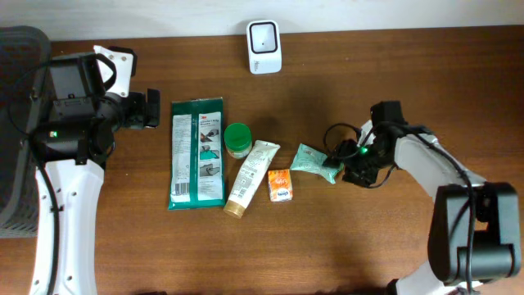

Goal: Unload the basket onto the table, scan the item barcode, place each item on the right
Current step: 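Move the right gripper to the wipes packet and grasp it, then lift the wipes packet and hold it under the barcode scanner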

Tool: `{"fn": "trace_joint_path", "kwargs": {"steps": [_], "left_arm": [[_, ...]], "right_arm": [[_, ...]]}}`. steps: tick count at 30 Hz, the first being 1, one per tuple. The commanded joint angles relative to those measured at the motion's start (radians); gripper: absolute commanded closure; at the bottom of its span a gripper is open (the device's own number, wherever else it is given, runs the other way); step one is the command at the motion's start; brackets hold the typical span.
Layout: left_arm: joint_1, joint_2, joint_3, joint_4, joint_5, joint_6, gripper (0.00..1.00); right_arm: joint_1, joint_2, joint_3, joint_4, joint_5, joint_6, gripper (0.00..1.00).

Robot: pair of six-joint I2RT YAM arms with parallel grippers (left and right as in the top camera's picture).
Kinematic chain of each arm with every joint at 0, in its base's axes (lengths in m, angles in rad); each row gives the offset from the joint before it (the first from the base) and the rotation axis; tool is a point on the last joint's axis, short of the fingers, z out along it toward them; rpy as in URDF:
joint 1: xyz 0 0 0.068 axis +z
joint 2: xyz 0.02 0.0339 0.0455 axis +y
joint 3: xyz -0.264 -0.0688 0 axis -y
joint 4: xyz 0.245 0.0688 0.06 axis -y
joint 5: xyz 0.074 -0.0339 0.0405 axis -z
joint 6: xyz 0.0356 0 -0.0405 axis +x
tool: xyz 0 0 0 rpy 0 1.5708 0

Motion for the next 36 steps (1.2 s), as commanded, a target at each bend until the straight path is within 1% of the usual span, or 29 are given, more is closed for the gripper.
{"fn": "trace_joint_path", "kwargs": {"steps": [1, 3, 4, 5, 6, 8, 9, 10, 12, 14, 15, 16, 17, 19, 20, 22, 23, 24, 25, 26, 28, 29, 31, 34, 36], "left_arm": [[-0.002, -0.013, 0.020, 0.002, 0.015, 0.008, 0.01], [-0.002, -0.013, 0.020, 0.002, 0.015, 0.009, 0.01], [-0.002, -0.013, 0.020, 0.002, 0.015, 0.009, 0.01], [-0.002, -0.013, 0.020, 0.002, 0.015, 0.009, 0.01], [-0.002, -0.013, 0.020, 0.002, 0.015, 0.009, 0.01], [-0.002, -0.013, 0.020, 0.002, 0.015, 0.009, 0.01], [-0.002, -0.013, 0.020, 0.002, 0.015, 0.008, 0.01], [-0.002, -0.013, 0.020, 0.002, 0.015, 0.009, 0.01], [-0.002, -0.013, 0.020, 0.002, 0.015, 0.009, 0.01], [-0.002, -0.013, 0.020, 0.002, 0.015, 0.009, 0.01], [-0.002, -0.013, 0.020, 0.002, 0.015, 0.009, 0.01], [-0.002, -0.013, 0.020, 0.002, 0.015, 0.008, 0.01], [-0.002, -0.013, 0.020, 0.002, 0.015, 0.009, 0.01], [-0.002, -0.013, 0.020, 0.002, 0.015, 0.009, 0.01], [-0.002, -0.013, 0.020, 0.002, 0.015, 0.009, 0.01], [-0.002, -0.013, 0.020, 0.002, 0.015, 0.009, 0.01], [-0.002, -0.013, 0.020, 0.002, 0.015, 0.008, 0.01], [-0.002, -0.013, 0.020, 0.002, 0.015, 0.009, 0.01], [-0.002, -0.013, 0.020, 0.002, 0.015, 0.009, 0.01], [-0.002, -0.013, 0.020, 0.002, 0.015, 0.009, 0.01], [-0.002, -0.013, 0.020, 0.002, 0.015, 0.009, 0.01], [-0.002, -0.013, 0.020, 0.002, 0.015, 0.009, 0.01], [-0.002, -0.013, 0.020, 0.002, 0.015, 0.009, 0.01], [-0.002, -0.013, 0.020, 0.002, 0.015, 0.009, 0.01], [-0.002, -0.013, 0.020, 0.002, 0.015, 0.009, 0.01]], "right_arm": [[0.015, 0.007, -0.051, 0.100, 0.014, 0.069, 0.56], [0.037, 0.007, -0.052, 0.158, 0.016, 0.069, 0.62], [0.060, 0.007, -0.052, 0.206, 0.016, 0.068, 0.72], [0.070, 0.007, -0.051, 0.229, 0.015, 0.064, 0.90], [0.068, 0.006, -0.041, 0.246, -0.021, -0.003, 0.96], [0.051, -0.004, -0.008, 0.245, -0.103, -0.147, 0.96], [0.039, -0.019, 0.017, 0.243, -0.171, -0.244, 0.96], [0.030, -0.044, 0.041, 0.232, -0.193, -0.303, 0.96], [0.003, -0.079, 0.056, 0.237, -0.219, -0.319, 0.96], [-0.072, -0.087, 0.058, 0.234, -0.394, -0.324, 0.96], [-0.104, -0.089, 0.058, 0.237, -0.445, -0.340, 0.96], [-0.129, -0.089, 0.058, 0.210, -0.420, -0.341, 0.96], [-0.136, -0.089, 0.058, 0.130, -0.216, -0.341, 0.96], [-0.095, -0.072, 0.058, 0.074, 0.048, -0.340, 0.96], [-0.063, -0.053, 0.058, 0.075, 0.119, -0.337, 0.96], [-0.024, 0.005, 0.058, 0.079, 0.133, -0.337, 0.96], [-0.019, 0.031, 0.058, 0.072, 0.129, -0.338, 0.96], [-0.018, 0.055, 0.058, 0.066, 0.120, -0.338, 0.92], [-0.019, 0.089, 0.058, 0.055, 0.092, -0.346, 0.75], [-0.018, 0.102, 0.058, 0.049, 0.062, -0.358, 0.64], [-0.018, 0.105, 0.058, 0.041, 0.017, -0.364, 0.54], [-0.019, 0.105, 0.058, 0.030, -0.041, -0.363, 0.51], [-0.018, 0.105, 0.058, 0.011, -0.123, -0.346, 0.50], [-0.019, 0.105, 0.058, 0.006, -0.130, -0.238, 0.50], [-0.016, 0.105, 0.058, 0.049, -0.130, -0.183, 0.50]]}}
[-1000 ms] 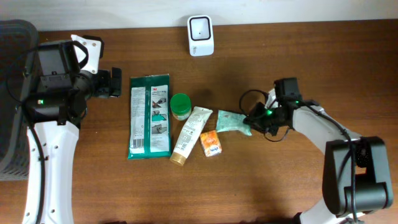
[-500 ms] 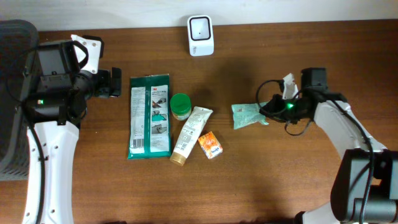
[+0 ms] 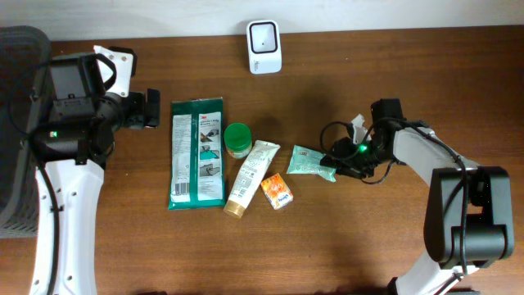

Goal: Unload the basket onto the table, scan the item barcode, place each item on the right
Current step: 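Lift the wipes packet and hold it under the barcode scanner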

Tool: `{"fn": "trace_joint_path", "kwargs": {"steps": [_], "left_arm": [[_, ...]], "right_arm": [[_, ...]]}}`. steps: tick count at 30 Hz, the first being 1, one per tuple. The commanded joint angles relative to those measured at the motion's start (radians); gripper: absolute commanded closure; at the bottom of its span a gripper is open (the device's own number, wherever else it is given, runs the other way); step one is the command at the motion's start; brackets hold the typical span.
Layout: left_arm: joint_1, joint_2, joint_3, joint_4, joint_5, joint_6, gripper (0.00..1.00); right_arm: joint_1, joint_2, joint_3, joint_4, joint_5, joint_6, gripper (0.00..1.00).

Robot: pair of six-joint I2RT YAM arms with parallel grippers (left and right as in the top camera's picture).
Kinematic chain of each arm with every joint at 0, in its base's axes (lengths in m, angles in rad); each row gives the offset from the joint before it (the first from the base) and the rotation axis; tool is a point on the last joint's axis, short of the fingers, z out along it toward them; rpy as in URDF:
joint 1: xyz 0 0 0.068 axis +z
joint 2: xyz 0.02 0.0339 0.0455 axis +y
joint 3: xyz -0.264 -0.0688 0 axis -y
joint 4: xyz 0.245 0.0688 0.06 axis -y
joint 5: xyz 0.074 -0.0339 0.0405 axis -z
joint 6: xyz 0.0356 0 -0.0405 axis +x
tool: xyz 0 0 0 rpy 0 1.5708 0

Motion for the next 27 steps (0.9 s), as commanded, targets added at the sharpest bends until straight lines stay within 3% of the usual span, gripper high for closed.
{"fn": "trace_joint_path", "kwargs": {"steps": [1, 4, 5, 6, 10, 13, 17, 19, 22, 24, 27], "left_arm": [[-0.002, -0.013, 0.020, 0.002, 0.015, 0.009, 0.01], [-0.002, -0.013, 0.020, 0.002, 0.015, 0.009, 0.01], [-0.002, -0.013, 0.020, 0.002, 0.015, 0.009, 0.01], [-0.002, -0.013, 0.020, 0.002, 0.015, 0.009, 0.01], [-0.002, -0.013, 0.020, 0.002, 0.015, 0.009, 0.01], [-0.002, -0.013, 0.020, 0.002, 0.015, 0.009, 0.01], [-0.002, -0.013, 0.020, 0.002, 0.015, 0.009, 0.01], [-0.002, -0.013, 0.020, 0.002, 0.015, 0.009, 0.01], [-0.002, -0.013, 0.020, 0.002, 0.015, 0.009, 0.01], [-0.002, -0.013, 0.020, 0.002, 0.014, 0.008, 0.01], [-0.002, -0.013, 0.020, 0.002, 0.015, 0.009, 0.01]], "right_arm": [[0.018, 0.016, 0.006, 0.066, -0.002, 0.109, 0.50], [0.091, 0.106, 0.006, 0.130, 0.006, 0.135, 0.55], [0.102, 0.147, 0.006, 0.147, -0.015, 0.135, 0.82], [0.079, 0.142, 0.006, 0.147, -0.016, 0.135, 0.96], [0.032, 0.063, 0.006, 0.146, -0.103, 0.017, 0.96], [-0.035, -0.212, 0.006, 0.146, -0.269, -0.035, 0.96], [-0.211, -0.574, 0.006, 0.027, -0.274, -0.003, 0.96], [-0.238, -0.639, 0.006, -0.022, -0.274, 0.000, 0.96], [-0.229, -0.654, 0.040, -0.050, -0.272, 0.039, 0.96], [-0.112, -0.602, 0.221, -0.150, -0.063, 0.043, 0.96], [0.115, -0.378, 0.558, -0.241, 0.313, 0.010, 0.96]]}}
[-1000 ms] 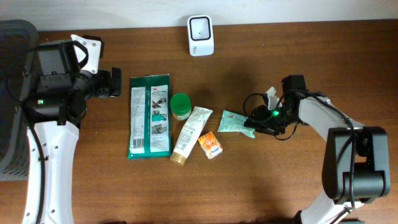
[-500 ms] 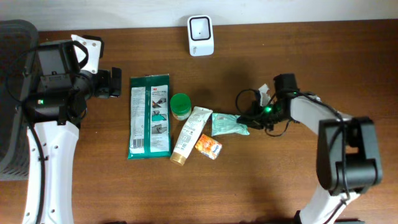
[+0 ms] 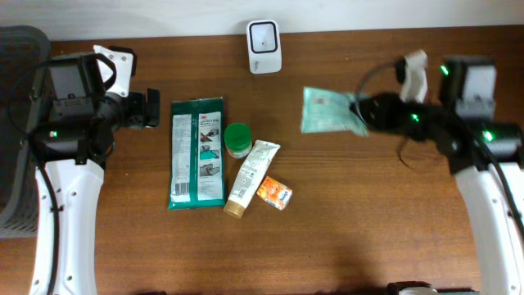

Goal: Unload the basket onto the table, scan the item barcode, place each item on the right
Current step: 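Lift the wipes packet and hold it under the barcode scanner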

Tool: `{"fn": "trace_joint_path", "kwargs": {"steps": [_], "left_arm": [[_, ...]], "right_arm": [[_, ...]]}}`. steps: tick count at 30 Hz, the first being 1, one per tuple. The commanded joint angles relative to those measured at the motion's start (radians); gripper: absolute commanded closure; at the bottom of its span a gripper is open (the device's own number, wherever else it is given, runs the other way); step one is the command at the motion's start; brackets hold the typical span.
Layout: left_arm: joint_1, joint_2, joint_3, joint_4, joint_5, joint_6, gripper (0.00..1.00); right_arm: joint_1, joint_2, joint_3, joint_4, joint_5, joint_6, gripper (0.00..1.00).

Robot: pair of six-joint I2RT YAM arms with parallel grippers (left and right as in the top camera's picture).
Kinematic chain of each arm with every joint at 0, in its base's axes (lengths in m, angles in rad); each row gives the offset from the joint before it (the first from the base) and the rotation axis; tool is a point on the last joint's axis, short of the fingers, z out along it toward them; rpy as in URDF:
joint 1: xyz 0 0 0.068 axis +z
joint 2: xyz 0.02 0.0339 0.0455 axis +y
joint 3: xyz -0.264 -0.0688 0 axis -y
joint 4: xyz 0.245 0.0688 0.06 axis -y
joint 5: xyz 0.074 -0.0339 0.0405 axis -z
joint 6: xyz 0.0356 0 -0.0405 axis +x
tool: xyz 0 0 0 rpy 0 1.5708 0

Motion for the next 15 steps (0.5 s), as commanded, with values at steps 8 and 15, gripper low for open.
{"fn": "trace_joint_path", "kwargs": {"steps": [8, 15], "left_arm": [[-0.002, -0.014, 0.020, 0.003, 0.015, 0.009, 0.01], [-0.002, -0.014, 0.020, 0.003, 0.015, 0.009, 0.01]], "right_arm": [[0.443, 0.750, 0.391, 0.914, 1.176, -0.851, 0.96], [0.447, 1.042, 0.390, 1.414, 1.010, -1.507, 0.96]]}}
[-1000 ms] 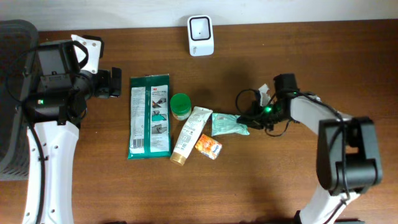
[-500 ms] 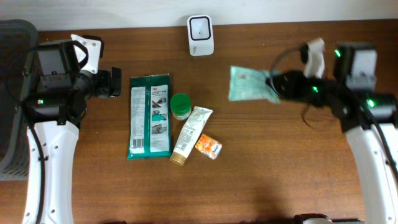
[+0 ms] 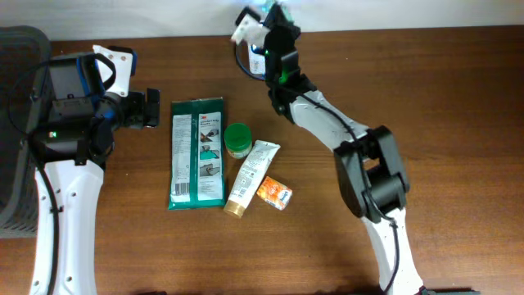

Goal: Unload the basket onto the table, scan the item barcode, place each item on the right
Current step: 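Lift the wipes packet and hold it under the barcode scanner, then place the wipes packet on the table's right side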

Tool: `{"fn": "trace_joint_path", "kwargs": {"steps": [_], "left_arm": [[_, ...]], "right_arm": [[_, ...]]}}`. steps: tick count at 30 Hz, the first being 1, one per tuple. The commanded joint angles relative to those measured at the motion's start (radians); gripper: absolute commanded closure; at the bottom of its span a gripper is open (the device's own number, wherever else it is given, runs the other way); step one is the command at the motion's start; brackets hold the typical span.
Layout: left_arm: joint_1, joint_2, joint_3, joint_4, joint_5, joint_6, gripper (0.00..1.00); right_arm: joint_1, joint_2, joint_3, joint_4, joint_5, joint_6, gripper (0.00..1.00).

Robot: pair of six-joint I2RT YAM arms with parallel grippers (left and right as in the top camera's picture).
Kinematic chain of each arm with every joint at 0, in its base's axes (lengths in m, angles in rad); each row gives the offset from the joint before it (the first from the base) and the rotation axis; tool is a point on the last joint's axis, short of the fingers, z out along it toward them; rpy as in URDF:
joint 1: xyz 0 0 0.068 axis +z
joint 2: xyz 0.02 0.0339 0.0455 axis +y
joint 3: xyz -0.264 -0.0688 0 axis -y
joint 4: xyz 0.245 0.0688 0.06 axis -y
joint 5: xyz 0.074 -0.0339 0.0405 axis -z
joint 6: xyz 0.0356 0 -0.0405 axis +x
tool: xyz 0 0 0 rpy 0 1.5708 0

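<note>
My right arm reaches across to the table's far edge, and its gripper (image 3: 272, 29) is there, over the spot of the white barcode scanner (image 3: 255, 64). Only a sliver of the scanner shows beside the wrist. A bit of the pale teal packet (image 3: 267, 8) sticks out past the gripper at the top edge of the overhead view; the gripper is shut on it. The packet's face and barcode are hidden. My left gripper (image 3: 152, 108) hovers at the left, beside the green wipes pack, holding nothing.
In the middle of the table lie a green wipes pack (image 3: 196, 152), a green-capped jar (image 3: 237, 139), a cream tube (image 3: 251, 176) and a small orange packet (image 3: 274, 193). The right arm's links (image 3: 327, 123) stretch diagonally above the table's right half.
The right gripper, still shut on the teal packet, has moved from the right of the scanner to directly over it at the far edge. The left arm has not moved.
The right gripper was at the teal packet lying right of the orange packet. Then it was closed on it, and the orange packet had been nudged. Later the packet hung in the air right of the scanner, and now it is over the scanner.
</note>
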Motion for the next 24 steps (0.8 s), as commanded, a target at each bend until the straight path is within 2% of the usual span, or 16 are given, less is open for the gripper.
{"fn": "trace_joint_path", "kwargs": {"steps": [1, 10, 12, 16, 20, 22, 23, 24], "left_arm": [[-0.002, -0.011, 0.018, 0.003, 0.015, 0.009, 0.01], [-0.002, -0.011, 0.018, 0.003, 0.015, 0.009, 0.01], [-0.002, -0.011, 0.018, 0.003, 0.015, 0.008, 0.01], [-0.002, -0.011, 0.018, 0.003, 0.015, 0.009, 0.01], [-0.002, -0.011, 0.018, 0.003, 0.015, 0.009, 0.01], [-0.002, -0.011, 0.018, 0.003, 0.015, 0.009, 0.01], [-0.002, -0.011, 0.018, 0.003, 0.015, 0.009, 0.01], [-0.002, -0.011, 0.018, 0.003, 0.014, 0.009, 0.01]], "right_arm": [[-0.001, 0.035, 0.021, 0.024, -0.041, -0.117, 0.96], [0.000, 0.023, 0.021, 0.066, -0.043, -0.113, 0.96], [0.001, -0.020, 0.021, 0.056, -0.035, -0.027, 0.96], [-0.003, -0.269, 0.021, -0.263, -0.036, 0.274, 0.96], [-0.043, -0.657, 0.021, -0.840, -0.160, 0.878, 0.96], [-0.120, -0.805, 0.021, -1.152, -0.230, 1.193, 0.96], [-0.205, -0.877, 0.021, -1.318, -0.318, 1.307, 0.96], [-0.264, -0.906, 0.021, -1.405, -0.371, 1.366, 0.96]]}}
